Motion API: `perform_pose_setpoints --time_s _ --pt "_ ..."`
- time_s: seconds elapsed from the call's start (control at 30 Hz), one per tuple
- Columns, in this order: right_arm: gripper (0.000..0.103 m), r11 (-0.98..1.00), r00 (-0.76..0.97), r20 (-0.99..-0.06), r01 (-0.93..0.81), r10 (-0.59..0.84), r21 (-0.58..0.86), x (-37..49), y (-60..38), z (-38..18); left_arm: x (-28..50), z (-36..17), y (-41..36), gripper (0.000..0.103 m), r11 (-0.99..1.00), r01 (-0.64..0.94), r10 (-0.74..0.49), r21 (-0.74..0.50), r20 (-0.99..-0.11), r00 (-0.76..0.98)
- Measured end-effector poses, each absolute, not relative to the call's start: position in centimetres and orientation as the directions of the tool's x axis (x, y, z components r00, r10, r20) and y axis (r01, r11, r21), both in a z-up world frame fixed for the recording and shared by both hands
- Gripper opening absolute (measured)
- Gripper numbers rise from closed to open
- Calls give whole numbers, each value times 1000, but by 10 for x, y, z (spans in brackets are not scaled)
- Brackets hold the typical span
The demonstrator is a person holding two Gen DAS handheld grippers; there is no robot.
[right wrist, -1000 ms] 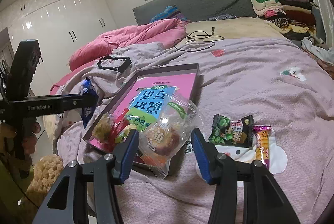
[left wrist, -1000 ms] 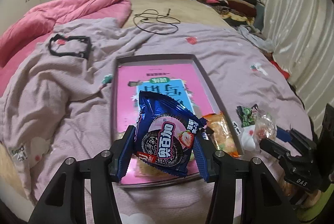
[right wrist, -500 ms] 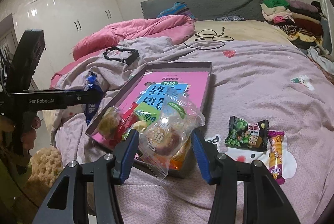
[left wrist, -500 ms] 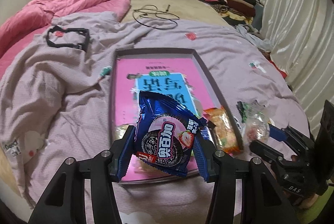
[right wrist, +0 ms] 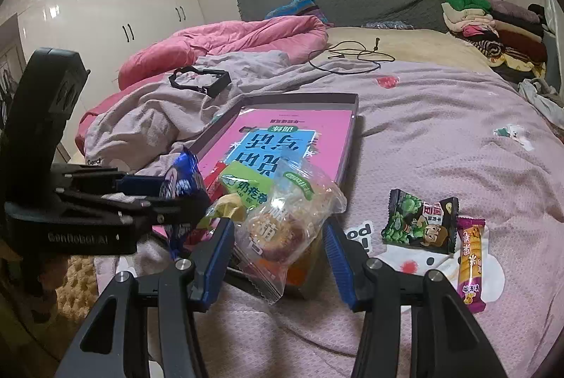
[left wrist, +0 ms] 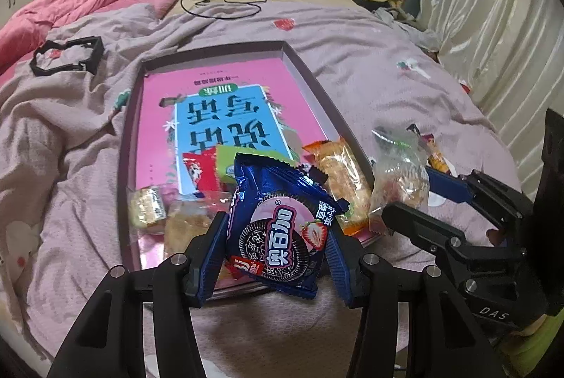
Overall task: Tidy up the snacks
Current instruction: 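Carry the Oreo pack with the left gripper while the right carries the bread bag over the tray, then lower the Oreo pack with the left gripper while the right releases the bread bag into the tray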
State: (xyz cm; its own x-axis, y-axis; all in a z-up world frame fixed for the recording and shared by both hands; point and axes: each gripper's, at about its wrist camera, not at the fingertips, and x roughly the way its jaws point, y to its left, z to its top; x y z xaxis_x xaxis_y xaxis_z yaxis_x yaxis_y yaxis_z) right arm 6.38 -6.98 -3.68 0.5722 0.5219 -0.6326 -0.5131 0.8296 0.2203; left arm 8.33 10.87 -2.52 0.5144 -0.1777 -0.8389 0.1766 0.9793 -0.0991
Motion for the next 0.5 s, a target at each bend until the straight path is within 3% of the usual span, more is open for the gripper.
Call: perform_pose_setpoints --time_s 0.5 --pt "52 802 535 -651 -563 539 201 81 -51 -41 89 -40 112 54 983 159 -163 -96 -857 488"
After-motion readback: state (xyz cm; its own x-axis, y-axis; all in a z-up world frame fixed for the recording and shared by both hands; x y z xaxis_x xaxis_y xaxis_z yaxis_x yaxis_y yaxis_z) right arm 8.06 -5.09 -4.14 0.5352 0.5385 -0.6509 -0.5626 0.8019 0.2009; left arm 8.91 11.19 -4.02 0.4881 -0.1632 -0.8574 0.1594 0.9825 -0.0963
